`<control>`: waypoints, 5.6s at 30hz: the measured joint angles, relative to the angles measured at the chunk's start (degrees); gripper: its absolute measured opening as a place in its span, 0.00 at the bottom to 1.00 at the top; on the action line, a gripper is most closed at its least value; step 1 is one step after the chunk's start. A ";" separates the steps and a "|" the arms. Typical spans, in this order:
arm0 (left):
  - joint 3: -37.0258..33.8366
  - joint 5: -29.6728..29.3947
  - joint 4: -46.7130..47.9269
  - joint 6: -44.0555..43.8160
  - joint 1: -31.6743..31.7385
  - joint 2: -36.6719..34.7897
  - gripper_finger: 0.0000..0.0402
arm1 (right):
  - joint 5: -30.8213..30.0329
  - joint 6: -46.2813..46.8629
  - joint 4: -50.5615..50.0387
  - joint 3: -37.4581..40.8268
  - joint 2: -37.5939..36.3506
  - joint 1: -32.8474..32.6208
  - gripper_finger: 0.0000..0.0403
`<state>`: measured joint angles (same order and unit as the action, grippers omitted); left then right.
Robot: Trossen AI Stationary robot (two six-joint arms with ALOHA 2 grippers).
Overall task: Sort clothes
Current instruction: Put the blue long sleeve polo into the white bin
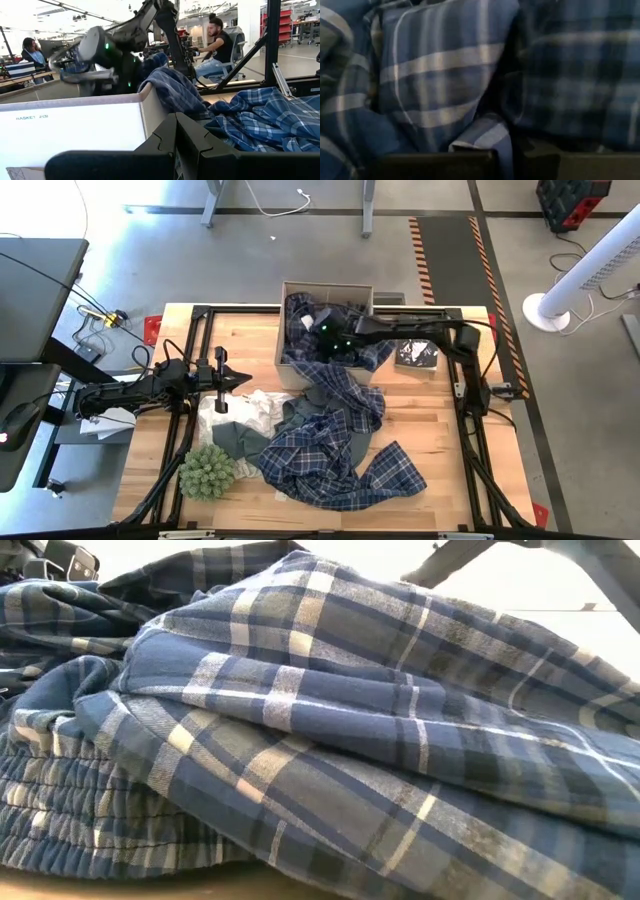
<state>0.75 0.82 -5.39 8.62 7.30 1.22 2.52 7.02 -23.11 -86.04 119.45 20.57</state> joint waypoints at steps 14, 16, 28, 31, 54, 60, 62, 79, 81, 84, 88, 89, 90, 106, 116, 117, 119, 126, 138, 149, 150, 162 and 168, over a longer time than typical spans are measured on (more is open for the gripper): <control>0.00 -0.02 0.02 -0.01 -0.01 -0.01 0.00 | -1.40 -3.99 -27.12 -24.31 -4.79 1.66 0.20; 0.00 -0.02 0.02 -0.01 0.01 0.00 0.00 | -1.39 -4.38 -36.29 -30.23 -5.55 0.84 0.21; 0.00 -0.02 0.00 -0.02 -0.01 -0.01 0.00 | -23.21 -2.31 -54.21 -29.31 -18.63 -13.27 0.21; 0.00 0.00 0.00 0.00 -0.01 -0.01 0.00 | -26.76 -5.79 -43.62 -24.14 -20.60 -14.49 0.21; 0.00 0.00 0.00 -0.02 0.00 0.01 0.00 | -20.64 7.38 -54.18 -20.74 -33.87 -17.68 0.44; 0.00 0.00 0.00 -0.02 0.00 0.00 0.00 | -20.59 20.01 -55.45 -0.81 -40.57 -21.20 0.44; 0.00 0.00 0.00 0.00 0.01 -0.01 0.00 | -20.60 25.77 -54.82 7.66 -42.64 -21.01 0.43; 0.00 0.00 -0.02 0.00 -0.01 -0.01 0.00 | -37.77 27.13 -14.48 36.47 -46.73 -12.69 0.43; 0.00 -0.02 0.00 -0.02 0.00 0.00 0.00 | -42.68 24.64 -13.62 33.30 -47.70 -12.73 0.43; 0.00 0.00 0.00 0.00 0.01 0.01 0.00 | -45.90 18.63 -9.93 28.96 -48.87 -12.63 0.43; -0.02 0.00 0.00 -0.02 0.01 -0.01 0.00 | -40.89 8.72 2.02 25.37 -48.62 -12.66 0.43; 0.00 0.00 0.00 -0.01 -0.01 -0.01 0.00 | -38.50 6.66 5.77 25.10 -48.26 -12.50 0.43; 0.00 0.00 0.00 -0.01 -0.01 0.00 0.00 | -35.89 5.24 8.98 25.07 -47.79 -12.27 0.43; -0.01 0.00 -0.02 -0.02 0.00 0.01 0.00 | -12.96 8.45 -3.78 10.74 -18.60 0.50 0.43; 0.00 0.00 -0.04 -0.02 0.01 0.01 0.00 | -21.67 1.59 -29.25 -8.56 -7.04 -1.57 0.43; -0.02 0.00 -0.04 -0.02 0.01 0.01 0.00 | -24.13 0.22 -29.81 -9.86 -6.73 -2.23 0.43; -0.01 0.00 -0.02 0.00 0.01 0.01 0.00 | -29.85 -1.64 -31.37 -13.49 -6.59 -3.69 0.43; 0.00 0.00 0.00 -0.01 0.00 0.00 0.00 | -32.40 -5.53 -34.68 -27.67 -7.35 -8.06 0.43; 0.00 0.00 0.00 -0.02 0.01 -0.01 0.00 | -22.10 4.90 -34.96 -18.90 -4.83 -3.83 0.43; -0.02 0.00 0.02 -0.02 -0.01 0.12 0.00 | -8.50 3.52 -23.07 -5.81 1.23 2.43 0.43; -0.02 -0.02 0.02 -0.02 -0.01 0.12 0.00 | -9.09 3.18 -23.78 -6.92 0.59 2.41 0.43; -0.02 0.00 0.01 -0.02 0.00 0.12 0.00 | -31.95 -7.06 -31.24 -22.64 -14.74 -7.22 0.43; -0.02 0.00 -0.04 -0.02 -0.01 0.12 0.00 | -27.71 -7.33 -34.30 -20.58 -23.33 -12.65 0.43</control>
<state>0.73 0.82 -5.43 8.60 7.29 1.34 -25.19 -0.31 -57.41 -106.62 96.11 7.92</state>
